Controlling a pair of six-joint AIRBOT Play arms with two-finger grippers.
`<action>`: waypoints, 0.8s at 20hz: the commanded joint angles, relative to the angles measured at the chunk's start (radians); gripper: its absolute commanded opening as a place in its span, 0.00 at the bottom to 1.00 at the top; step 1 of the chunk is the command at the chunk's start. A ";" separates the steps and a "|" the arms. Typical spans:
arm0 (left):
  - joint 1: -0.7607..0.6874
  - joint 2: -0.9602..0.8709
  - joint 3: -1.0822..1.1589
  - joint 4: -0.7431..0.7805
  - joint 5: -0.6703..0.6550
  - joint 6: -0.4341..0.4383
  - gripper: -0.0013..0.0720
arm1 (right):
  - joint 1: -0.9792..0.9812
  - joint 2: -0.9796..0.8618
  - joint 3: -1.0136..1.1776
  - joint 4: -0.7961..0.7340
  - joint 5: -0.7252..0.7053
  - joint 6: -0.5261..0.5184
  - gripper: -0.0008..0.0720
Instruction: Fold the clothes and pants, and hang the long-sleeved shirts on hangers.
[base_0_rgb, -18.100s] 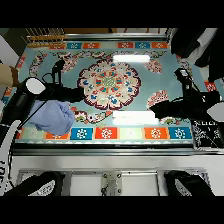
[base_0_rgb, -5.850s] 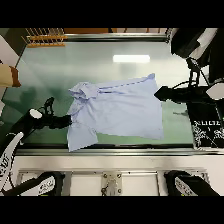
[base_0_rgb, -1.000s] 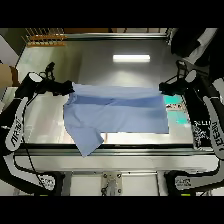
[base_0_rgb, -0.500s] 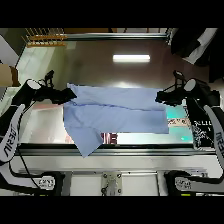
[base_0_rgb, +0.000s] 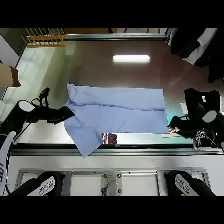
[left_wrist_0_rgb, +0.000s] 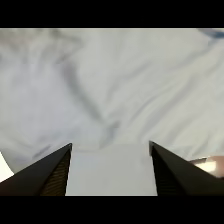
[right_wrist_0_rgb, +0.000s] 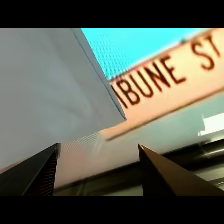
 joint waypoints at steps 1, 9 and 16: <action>-0.039 0.103 -0.135 -0.006 0.024 -0.001 0.70 | -0.052 0.051 -0.196 0.171 -0.137 0.057 0.74; -0.118 0.146 -0.164 -0.007 0.061 -0.008 0.70 | 0.060 -0.006 -0.246 0.256 -0.430 0.030 0.72; -0.019 0.109 -0.168 0.045 0.028 -0.082 0.70 | 0.105 -0.013 -0.239 0.256 -0.447 -0.066 0.03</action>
